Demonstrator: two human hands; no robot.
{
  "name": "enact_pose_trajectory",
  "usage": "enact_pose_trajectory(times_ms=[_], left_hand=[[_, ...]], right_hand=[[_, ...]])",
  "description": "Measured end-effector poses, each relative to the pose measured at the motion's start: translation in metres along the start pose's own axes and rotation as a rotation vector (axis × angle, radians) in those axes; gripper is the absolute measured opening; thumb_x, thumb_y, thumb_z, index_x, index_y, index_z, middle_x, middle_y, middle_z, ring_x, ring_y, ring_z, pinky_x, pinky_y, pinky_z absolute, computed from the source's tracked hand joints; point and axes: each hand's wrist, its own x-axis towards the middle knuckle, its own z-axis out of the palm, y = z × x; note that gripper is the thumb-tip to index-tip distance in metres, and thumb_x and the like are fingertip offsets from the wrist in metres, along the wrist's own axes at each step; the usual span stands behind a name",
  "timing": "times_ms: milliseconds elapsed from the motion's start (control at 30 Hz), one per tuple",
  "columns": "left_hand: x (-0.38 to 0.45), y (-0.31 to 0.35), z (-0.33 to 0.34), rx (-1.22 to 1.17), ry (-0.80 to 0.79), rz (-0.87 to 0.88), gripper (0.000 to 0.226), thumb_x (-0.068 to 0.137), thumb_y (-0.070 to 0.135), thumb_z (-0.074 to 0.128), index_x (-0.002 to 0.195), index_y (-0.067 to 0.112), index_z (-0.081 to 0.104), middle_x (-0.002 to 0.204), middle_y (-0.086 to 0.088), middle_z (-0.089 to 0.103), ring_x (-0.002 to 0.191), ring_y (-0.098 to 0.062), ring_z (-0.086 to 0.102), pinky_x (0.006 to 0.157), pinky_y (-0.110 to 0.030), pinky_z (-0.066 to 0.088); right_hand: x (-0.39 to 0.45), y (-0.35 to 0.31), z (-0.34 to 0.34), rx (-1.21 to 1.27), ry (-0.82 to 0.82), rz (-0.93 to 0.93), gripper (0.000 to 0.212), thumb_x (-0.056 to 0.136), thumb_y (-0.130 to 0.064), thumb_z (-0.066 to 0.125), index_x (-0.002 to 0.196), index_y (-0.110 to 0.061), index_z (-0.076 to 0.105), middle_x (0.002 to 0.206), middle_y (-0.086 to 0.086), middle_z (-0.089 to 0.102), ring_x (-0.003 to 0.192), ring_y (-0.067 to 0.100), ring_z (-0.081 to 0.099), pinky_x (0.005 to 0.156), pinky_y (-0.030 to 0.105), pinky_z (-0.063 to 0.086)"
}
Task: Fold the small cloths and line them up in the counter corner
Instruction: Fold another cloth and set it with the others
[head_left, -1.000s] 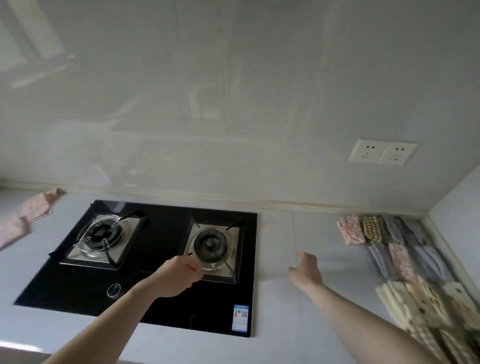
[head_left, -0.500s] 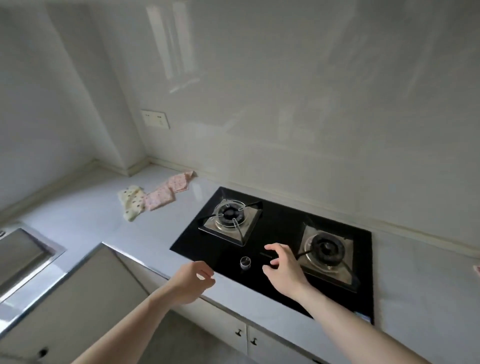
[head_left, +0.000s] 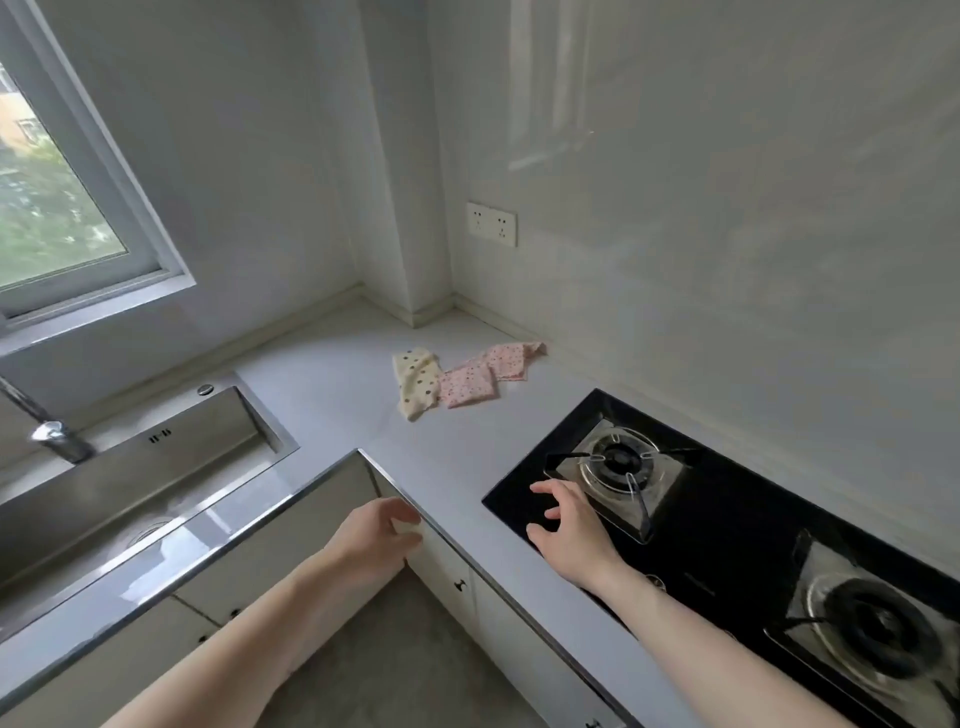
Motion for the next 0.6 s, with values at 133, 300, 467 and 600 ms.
enact_pose_trajectory(times_ms=[133, 300, 467, 600], left_hand=[[0.015, -0.023, -0.041, 0.004, 0.073, -0.05, 0.014, 0.09, 0.026, 0.071, 0.1, 0.036, 0.069, 0.097, 0.024, 0.062, 0.086, 0.001, 0.063, 0.06, -0.015, 0.046], [0.043, -0.039, -0.064, 0.023, 0.103, -0.086, 0.015, 0.09, 0.024, 0.071, 0.103, 0.032, 0.07, 0.099, 0.018, 0.063, 0.087, -0.009, 0.068, 0.058, -0.015, 0.052], [0.088, -0.042, -0.077, 0.054, 0.079, -0.043, 0.014, 0.088, 0.026, 0.071, 0.098, 0.036, 0.068, 0.11, 0.01, 0.055, 0.095, -0.013, 0.068, 0.069, -0.027, 0.057], [0.138, -0.047, -0.09, 0.102, 0.014, 0.022, 0.023, 0.089, 0.026, 0.07, 0.111, 0.033, 0.068, 0.125, 0.006, 0.051, 0.096, -0.012, 0.066, 0.084, -0.029, 0.055]], right_hand=[[0.046, -0.025, 0.025, -0.026, -0.056, -0.049, 0.048, 0.095, -0.022, 0.065, 0.14, -0.026, 0.048, 0.144, -0.009, 0.038, 0.117, 0.009, 0.053, 0.088, 0.02, 0.048], [0.082, -0.051, 0.049, -0.053, -0.111, -0.068, 0.048, 0.095, -0.022, 0.062, 0.141, -0.025, 0.047, 0.142, -0.007, 0.038, 0.117, 0.012, 0.052, 0.095, 0.024, 0.048], [0.114, -0.066, 0.061, -0.053, -0.108, -0.045, 0.049, 0.097, -0.021, 0.061, 0.142, -0.026, 0.044, 0.147, -0.007, 0.036, 0.131, 0.015, 0.048, 0.098, 0.023, 0.046], [0.135, -0.071, 0.072, -0.065, -0.059, 0.01, 0.049, 0.097, -0.021, 0.06, 0.143, -0.025, 0.044, 0.149, -0.008, 0.036, 0.132, 0.013, 0.047, 0.1, 0.023, 0.044]])
